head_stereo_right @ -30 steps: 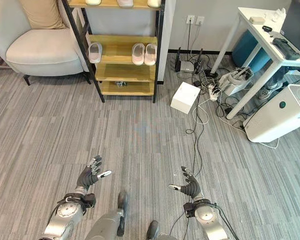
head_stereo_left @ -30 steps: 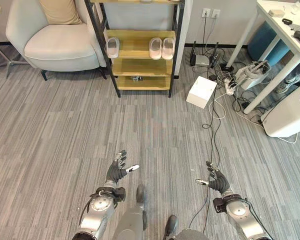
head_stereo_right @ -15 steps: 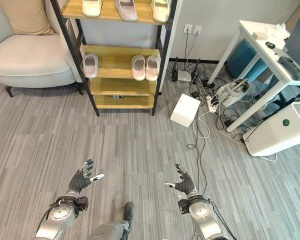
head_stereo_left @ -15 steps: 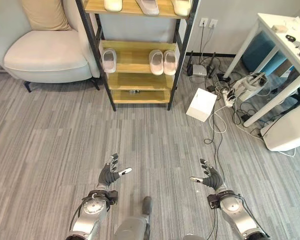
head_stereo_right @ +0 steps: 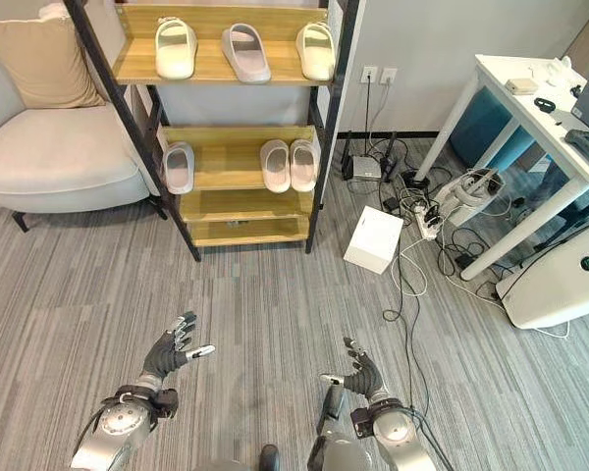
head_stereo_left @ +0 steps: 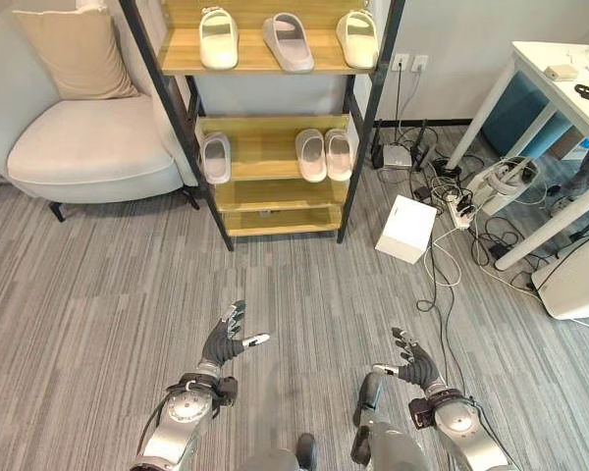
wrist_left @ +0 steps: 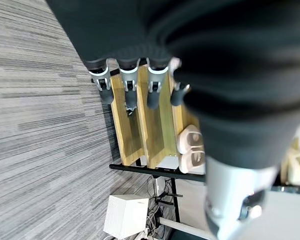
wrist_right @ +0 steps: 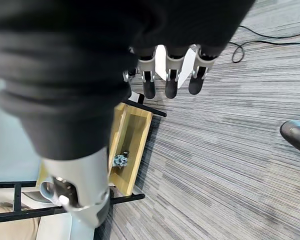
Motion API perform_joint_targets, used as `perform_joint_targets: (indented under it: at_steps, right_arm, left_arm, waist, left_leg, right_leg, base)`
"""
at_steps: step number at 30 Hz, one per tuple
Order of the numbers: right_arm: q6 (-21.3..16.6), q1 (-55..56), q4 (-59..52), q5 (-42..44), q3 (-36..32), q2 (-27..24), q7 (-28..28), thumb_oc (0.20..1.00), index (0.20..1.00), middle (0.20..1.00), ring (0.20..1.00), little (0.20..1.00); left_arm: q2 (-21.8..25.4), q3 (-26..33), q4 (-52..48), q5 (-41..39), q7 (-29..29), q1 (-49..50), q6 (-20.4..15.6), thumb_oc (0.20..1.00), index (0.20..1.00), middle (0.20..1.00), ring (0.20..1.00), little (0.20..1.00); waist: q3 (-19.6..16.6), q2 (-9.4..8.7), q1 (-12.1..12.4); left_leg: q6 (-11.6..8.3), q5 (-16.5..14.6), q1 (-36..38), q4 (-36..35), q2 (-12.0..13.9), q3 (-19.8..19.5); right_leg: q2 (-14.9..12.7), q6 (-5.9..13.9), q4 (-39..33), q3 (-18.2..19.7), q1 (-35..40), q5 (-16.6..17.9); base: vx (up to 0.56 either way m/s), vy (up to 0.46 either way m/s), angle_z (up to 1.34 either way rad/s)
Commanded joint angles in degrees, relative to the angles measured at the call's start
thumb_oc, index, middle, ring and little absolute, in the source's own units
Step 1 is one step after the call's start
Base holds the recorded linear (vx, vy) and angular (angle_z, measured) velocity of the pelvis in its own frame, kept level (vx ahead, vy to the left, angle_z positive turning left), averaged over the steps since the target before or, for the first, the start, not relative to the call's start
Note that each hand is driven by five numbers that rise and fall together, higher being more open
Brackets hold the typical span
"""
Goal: Arrange the slippers neatly on the shoe rack.
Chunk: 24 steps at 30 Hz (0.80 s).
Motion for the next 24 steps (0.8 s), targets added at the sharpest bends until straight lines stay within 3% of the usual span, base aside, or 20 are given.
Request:
perform_joint_targets:
  at_steps: [1, 4, 5, 6, 7, 8, 9, 10, 11, 12, 13, 15, 16, 17, 18, 19, 23, 24]
  right_arm:
    - [-2.49, -0.43, -3.31, -0.18, -2.69, -1.34, 0.41, 1.0, 1.0, 1.0, 1.0, 1.0]
    - [-3.1, -0.06, -3.56, 1.21, -2.55, -1.76, 0.49, 1.0, 1.0, 1.0, 1.0, 1.0]
    - [-3.7, -0.54, -3.68, 2.45, -1.59, -2.67, 0.73, 1.0, 1.0, 1.0, 1.0, 1.0]
    - [-3.71, -0.57, -3.67, 2.46, -1.6, -2.67, 0.73, 1.0, 1.0, 1.0, 1.0, 1.0]
    - [-3.76, -0.93, -3.64, 2.75, -1.31, -3.03, 0.66, 1.0, 1.0, 1.0, 1.0, 1.0]
    - [-3.46, -1.26, -3.71, 2.95, -1.39, -3.53, 0.41, 1.0, 1.0, 1.0, 1.0, 1.0]
    - [-3.55, -1.16, -3.53, 3.36, -1.68, -3.79, 0.24, 1.0, 1.0, 1.0, 1.0, 1.0]
    - [-3.58, -1.11, -3.33, 3.31, -1.8, -3.9, 0.1, 1.0, 1.0, 1.0, 1.0, 1.0]
    - [-3.62, -1.18, -2.75, 3.18, -1.72, -3.93, -0.31, 1.0, 1.0, 1.0, 1.0, 1.0]
    - [-3.64, -1.2, -2.73, 3.18, -1.7, -3.91, -0.32, 1.0, 1.0, 1.0, 1.0, 1.0]
    - [-3.61, -1.2, -1.99, 3.24, -1.73, -3.86, -0.49, 1.0, 1.0, 1.0, 1.0, 1.0]
    - [-3.33, -1.79, -0.66, 2.88, -1.39, -3.64, -1.26, 1.0, 1.0, 1.0, 1.0, 1.0]
    - [-3.1, -1.75, -1.09, 2.69, -1.23, -3.29, -0.77, 1.0, 1.0, 1.0, 1.0, 1.0]
    - [-3.1, -1.74, -1.1, 2.69, -1.24, -3.3, -0.76, 1.0, 1.0, 1.0, 1.0, 1.0]
    - [-3.1, -1.29, -1.23, 1.58, -1.06, -2.72, -0.49, 1.0, 1.0, 1.0, 1.0, 1.0]
    - [-2.76, -1.44, -1.02, 1.15, -1.09, -2.49, -0.36, 1.0, 1.0, 1.0, 1.0, 1.0]
    - [-2.89, -2.13, -0.38, 1.56, -0.88, -0.88, 0.36, 1.0, 1.0, 1.0, 1.0, 1.0]
    - [-2.76, -2.2, -0.35, 1.51, -0.71, -0.27, 0.65, 1.0, 1.0, 1.0, 1.0, 1.0]
  left_arm:
    - [1.28, 0.72, -1.82, 0.82, -0.03, -0.79, -2.81, 1.0, 1.0, 1.0, 1.0, 1.0]
    - [0.2, 0.45, -0.29, -0.78, 0.34, -1.07, -2.78, 1.0, 1.0, 1.0, 1.0, 1.0]
    - [-0.48, 0.54, 0.15, -3.63, 0.8, -1.0, -3.02, 1.0, 1.0, 1.0, 1.0, 1.0]
    - [-0.47, 0.54, 0.16, -3.64, 0.8, -1.03, -3.02, 1.0, 1.0, 1.0, 1.0, 1.0]
    - [-0.48, 0.5, 0.62, -4.12, 0.97, -1.04, -3.0, 1.0, 1.0, 1.0, 1.0, 1.0]
    - [-0.26, 0.56, 0.54, -4.8, 1.16, -1.22, -2.87, 1.0, 1.0, 1.0, 1.0, 1.0]
    - [-0.26, 0.71, 0.59, -4.68, 1.24, -1.13, -2.69, 1.0, 1.0, 1.0, 1.0, 1.0]
    - [-0.16, 0.67, 0.36, -4.41, 1.38, -0.89, -2.55, 1.0, 1.0, 1.0, 1.0, 1.0]
    - [-0.04, 0.53, 0.2, -3.66, 1.76, -0.67, -2.23, 1.0, 1.0, 1.0, 1.0, 1.0]
    - [-0.03, 0.55, 0.18, -3.65, 1.77, -0.66, -2.22, 1.0, 1.0, 1.0, 1.0, 1.0]
    - [-0.07, 0.67, 0.33, -3.45, 1.89, -0.7, -2.09, 1.0, 1.0, 1.0, 1.0, 1.0]
    - [-0.13, 1.09, 1.12, -2.84, 2.91, -1.03, -2.02, 1.0, 1.0, 1.0, 1.0, 1.0]
    - [0.07, 1.85, 1.22, -3.05, 3.02, -0.43, -2.01, 1.0, 1.0, 1.0, 1.0, 1.0]
    - [0.07, 1.85, 1.22, -3.05, 3.02, -0.43, -2.01, 1.0, 1.0, 1.0, 1.0, 1.0]
    - [0.34, 1.73, 0.64, -2.79, 2.95, 0.07, -1.9, 1.0, 1.0, 1.0, 1.0, 1.0]
    - [0.56, 1.62, 0.82, -2.74, 2.79, 0.01, -1.87, 1.0, 1.0, 1.0, 1.0, 1.0]
    - [1.78, 0.62, 0.95, -1.87, 2.53, -0.09, -1.79, 1.0, 1.0, 1.0, 1.0, 1.0]
    - [2.5, 0.08, 0.11, -1.84, 2.13, -0.11, -1.71, 1.0, 1.0, 1.0, 1.0, 1.0]
  waist:
    - [-0.77, -2.22, 0.4]
    - [-1.42, -2.27, -0.01]
    - [-0.43, -2.33, 0.66]
    - [-0.46, -2.22, 0.56]
    - [0.13, -2.38, 1.04]
    - [1.5, -3.4, 1.65]
    - [1.62, -4.57, 1.46]
    - [1.62, -5.33, 1.3]
    - [1.74, -5.23, 1.17]
    - [1.67, -5.45, 0.94]
    - [1.53, -5.1, 0.67]
    - [1.54, -5.08, -0.3]
    - [0.85, -5.14, 1.06]
    - [0.8, -5.12, 0.95]
    - [-0.27, -5.02, 0.96]
    - [-0.9, -5.37, 1.49]
    - [-1.78, -5.53, 1.42]
    - [-1.45, -4.94, 0.78]
  left_leg:
    - [-0.29, -5.47, 1.41, 2.16, 4.33, -1.45]
    - [-1.91, -5.34, 0.28, 7.16, 5.91, -1.98]
    - [-3.31, -0.47, -5.48, 22.61, 5.93, -3.2]
    - [-3.3, -0.82, -6.02, 23.47, 6.0, -3.31]
    - [-3.65, 1.34, -8.08, 28.93, 5.56, -3.88]
    - [-3.15, -0.18, -14.72, 34.18, 5.4, -2.69]
    - [-1.97, -3.73, -17.76, 28.77, 4.95, -1.04]
    - [-1.84, -3.12, -18.22, 23.96, 4.84, -0.16]
    - [-2.66, 1.69, -19.49, 15.62, 5.34, 0.16]
    - [-2.64, 2.34, -19.16, 14.63, 5.07, 0.01]
    - [-2.72, 5.8, -17.67, 4.18, 5.87, -0.77]
    - [-3.77, 7.31, -20.48, -3.54, 6.56, 0.34]
    - [-3.38, 7.87, -19.81, -3.54, 6.6, -0.23]
    - [-3.37, 7.93, -19.91, -3.54, 6.58, -0.34]
    - [-3.31, 10.85, -18.9, -3.54, 6.34, -0.39]
    - [-2.82, 11.39, -17.98, -3.45, 5.95, 0.11]
    - [0.47, 7.39, -15.1, 0.24, 3.53, 1.61]
    - [1.93, 5.86, -12.48, 0.31, 2.61, 1.85]
  right_leg:
    - [0.45, 0.49, -5.45, 1.03, 7.85, -2.1]
    - [1.48, -1.04, -4.39, 0.48, 8.87, -3.94]
    - [3.05, -3.55, -4.26, 1.5, 11.9, -6.56]
    - [3.14, -3.57, -4.23, 1.39, 11.78, -6.54]
    - [3.66, -4.38, -4.2, 1.74, 13.0, -7.34]
    - [3.99, -5.85, -4.12, 1.11, 14.83, -9.19]
    - [3.69, -5.9, -4.69, 0.14, 16.05, -10.24]
    - [3.33, -5.92, -4.83, -0.42, 16.71, -10.8]
    - [3.95, -6.14, -5.43, -0.87, 17.71, -11.17]
    - [3.73, -6.12, -5.47, -1.09, 17.69, -11.16]
    - [4.46, -6.72, -4.85, -1.71, 17.95, -12.37]
    - [5.53, -6.95, -3.41, -3.58, 19.1, -14.14]
    - [5.68, -6.08, -1.85, -2.59, 20.85, -15.22]
    - [5.69, -6.08, -1.8, -2.71, 20.78, -15.24]
    - [4.84, -5.3, 0.27, -2.64, 21.19, -15.73]
    - [3.85, -4.6, 1.83, -2.09, 21.23, -15.5]
    - [-2.47, -0.46, 17.84, -2.3, 16.53, -10.01]
    - [-4.87, 0.3, 26.92, -1.68, 12.48, -6.05]
  base:
    - [0.3, -0.18, 0.42]
    - [0.39, -0.256, 0.55]
    - [0.35, -0.224, 0.26]
    - [0.48, -0.297, 0.11]
    - [0.31, -0.222, -0.31]
    - [0.48, -0.296, -0.2]
    - [0.45, -0.254, -0.09]
    - [0.38, -0.118, 0.28]
    - [0.22, -0.05, 0.1]
    - [0.24, -0.008, 0.14]
    - [0.2, 0.016, 0.06]
    - [0.55, 0.193, 0.3]
    - [0.6, 0.282, 0.59]
    - [0.66, 0.371, 0.04]
    - [0.44, 0.264, -0.61]
    - [0.58, 0.374, -0.59]
    - [0.38, 0.344, -0.22]
    - [0.34, 0.352, -0.03]
